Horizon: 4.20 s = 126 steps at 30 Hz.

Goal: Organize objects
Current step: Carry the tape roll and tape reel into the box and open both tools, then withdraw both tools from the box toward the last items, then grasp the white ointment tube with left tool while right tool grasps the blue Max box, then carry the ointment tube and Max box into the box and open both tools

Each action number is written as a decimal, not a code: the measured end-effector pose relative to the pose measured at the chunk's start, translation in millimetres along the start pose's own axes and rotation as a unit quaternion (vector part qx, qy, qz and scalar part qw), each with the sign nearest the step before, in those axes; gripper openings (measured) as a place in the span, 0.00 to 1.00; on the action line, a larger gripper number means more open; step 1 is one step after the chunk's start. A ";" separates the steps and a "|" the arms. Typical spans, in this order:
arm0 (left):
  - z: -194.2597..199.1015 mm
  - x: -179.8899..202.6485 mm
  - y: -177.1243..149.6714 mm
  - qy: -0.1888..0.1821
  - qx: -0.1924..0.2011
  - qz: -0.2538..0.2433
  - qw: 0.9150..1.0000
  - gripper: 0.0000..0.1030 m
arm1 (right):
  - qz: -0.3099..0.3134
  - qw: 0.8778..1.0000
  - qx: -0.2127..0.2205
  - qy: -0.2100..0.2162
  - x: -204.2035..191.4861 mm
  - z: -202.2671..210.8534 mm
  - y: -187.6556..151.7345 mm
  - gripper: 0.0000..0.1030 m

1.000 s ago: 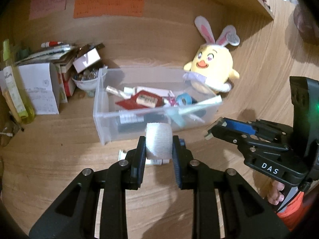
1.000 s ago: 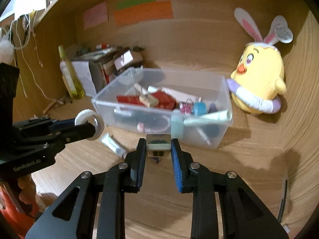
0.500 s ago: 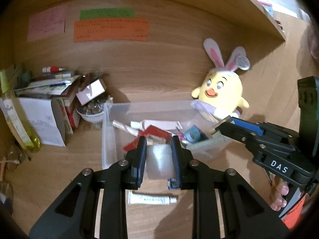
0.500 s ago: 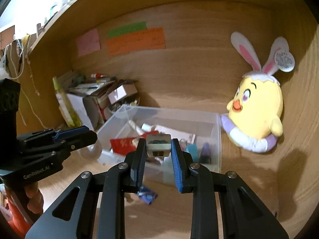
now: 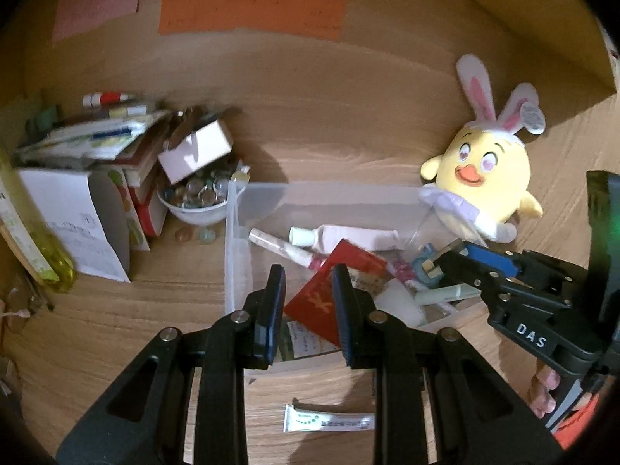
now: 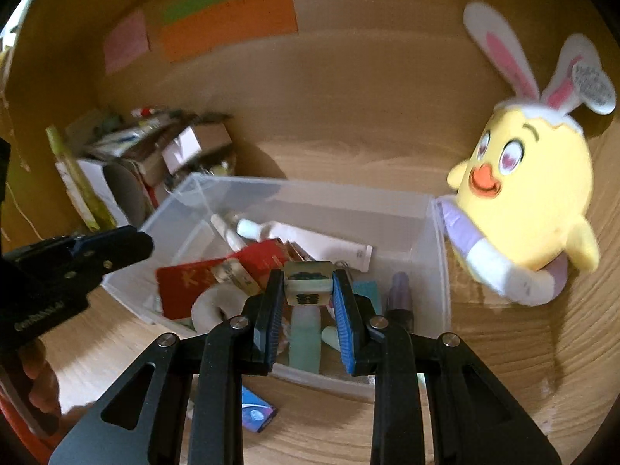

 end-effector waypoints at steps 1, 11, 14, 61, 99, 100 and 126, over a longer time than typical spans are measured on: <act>-1.9 -1.1 -1.2 -0.002 -0.003 0.002 1.000 0.24 | -0.001 1.000 -0.005 -0.001 0.8 -3.8 -0.9 0.22; -3.6 3.7 -8.8 -0.020 -0.016 -0.002 1.000 0.42 | 0.007 0.999 -0.030 -0.020 4.7 -17.9 -8.8 0.26; 5.9 6.8 -8.9 -0.018 -0.004 -0.010 1.000 0.51 | 0.004 0.999 -0.028 -0.021 4.3 -13.0 -8.7 0.31; -35.4 26.2 -111.4 -0.009 -0.141 -0.101 0.985 0.85 | 0.102 0.985 -0.127 0.057 -29.4 -23.3 -100.1 0.56; 54.6 20.0 -60.5 -0.011 0.010 -0.049 0.999 0.85 | 0.052 0.997 -0.006 0.064 -36.7 44.7 -64.0 0.24; 55.8 20.8 -56.4 -0.013 0.014 -0.048 0.999 0.85 | 0.050 0.997 0.000 0.063 -34.9 48.0 -60.2 0.24; -13.5 25.3 7.7 0.007 -0.016 -0.021 1.000 0.85 | 0.018 1.000 -0.009 0.022 -0.2 4.1 -1.0 0.24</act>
Point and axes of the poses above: each gripper's, at about its wrist camera, not at the fingertips, and z roughly against the way its jaws point, x to its right, y to its top, the point moved 8 cm from there along -z, roughly the way its jaws point, and after that the axes turned 4 degrees about -x, right-handed, at the moved point
